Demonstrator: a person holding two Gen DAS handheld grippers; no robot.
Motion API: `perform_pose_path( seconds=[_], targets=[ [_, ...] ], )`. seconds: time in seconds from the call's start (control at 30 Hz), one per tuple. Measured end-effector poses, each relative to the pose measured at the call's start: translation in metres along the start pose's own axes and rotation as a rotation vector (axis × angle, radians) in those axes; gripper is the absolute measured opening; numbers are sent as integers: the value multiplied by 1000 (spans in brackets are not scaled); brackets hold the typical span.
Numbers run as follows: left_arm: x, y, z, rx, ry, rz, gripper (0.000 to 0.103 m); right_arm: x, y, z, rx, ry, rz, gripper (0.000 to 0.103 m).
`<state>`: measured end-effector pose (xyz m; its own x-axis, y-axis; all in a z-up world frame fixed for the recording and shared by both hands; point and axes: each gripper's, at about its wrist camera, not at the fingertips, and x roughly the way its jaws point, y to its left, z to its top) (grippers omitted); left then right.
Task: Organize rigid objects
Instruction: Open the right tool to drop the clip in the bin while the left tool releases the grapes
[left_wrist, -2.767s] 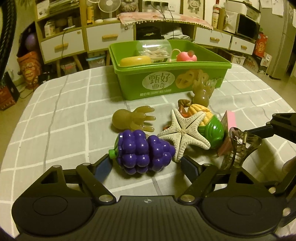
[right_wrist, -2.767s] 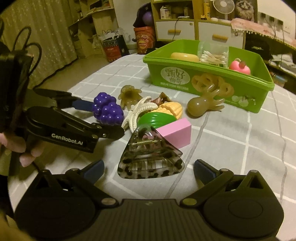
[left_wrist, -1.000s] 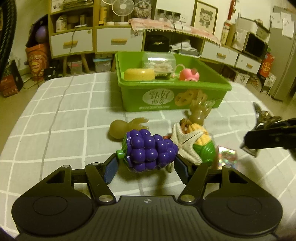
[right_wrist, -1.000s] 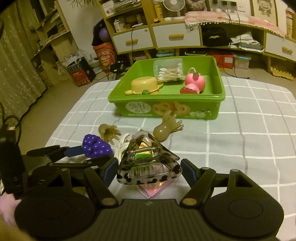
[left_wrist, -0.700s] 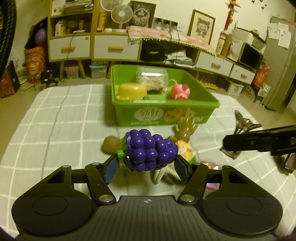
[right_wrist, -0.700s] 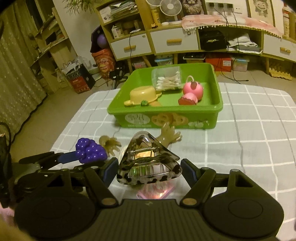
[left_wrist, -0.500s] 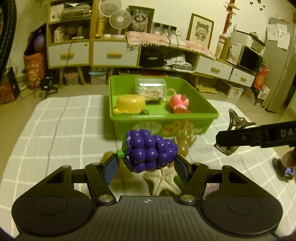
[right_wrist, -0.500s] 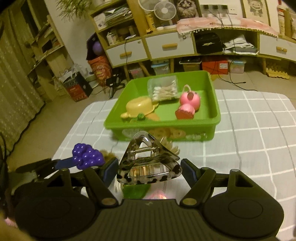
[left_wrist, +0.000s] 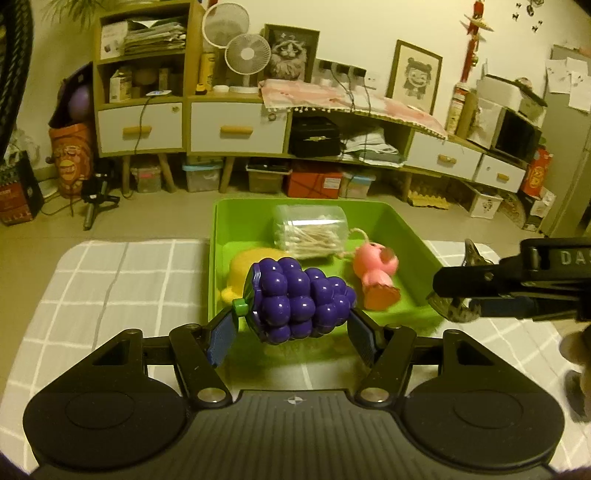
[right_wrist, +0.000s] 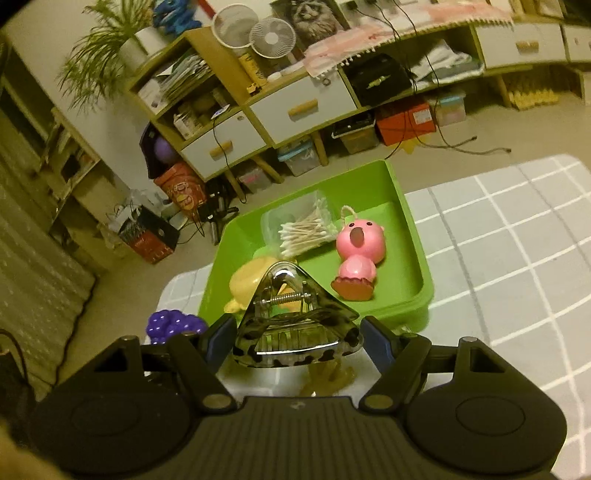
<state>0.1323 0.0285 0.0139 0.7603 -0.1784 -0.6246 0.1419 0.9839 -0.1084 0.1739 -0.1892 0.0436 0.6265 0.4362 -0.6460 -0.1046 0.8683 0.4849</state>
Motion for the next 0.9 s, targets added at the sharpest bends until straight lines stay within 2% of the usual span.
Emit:
perform_pose_path(
  seconds=[0.2,0.37,0.5,0.9],
  targets=[
    [24,-1,8,5,2,31,69,24,1,16,5,-14,4,59],
    [40,0,12,23,26,68,69,49,2,19,-15,-11,-40,59],
    [51,5,11,-2,52,87,69,64,3,16,-22,6,-63,59],
    [58,2,8,43,68,101,70,72,1,13,-42,6,-98,59]
  ],
)
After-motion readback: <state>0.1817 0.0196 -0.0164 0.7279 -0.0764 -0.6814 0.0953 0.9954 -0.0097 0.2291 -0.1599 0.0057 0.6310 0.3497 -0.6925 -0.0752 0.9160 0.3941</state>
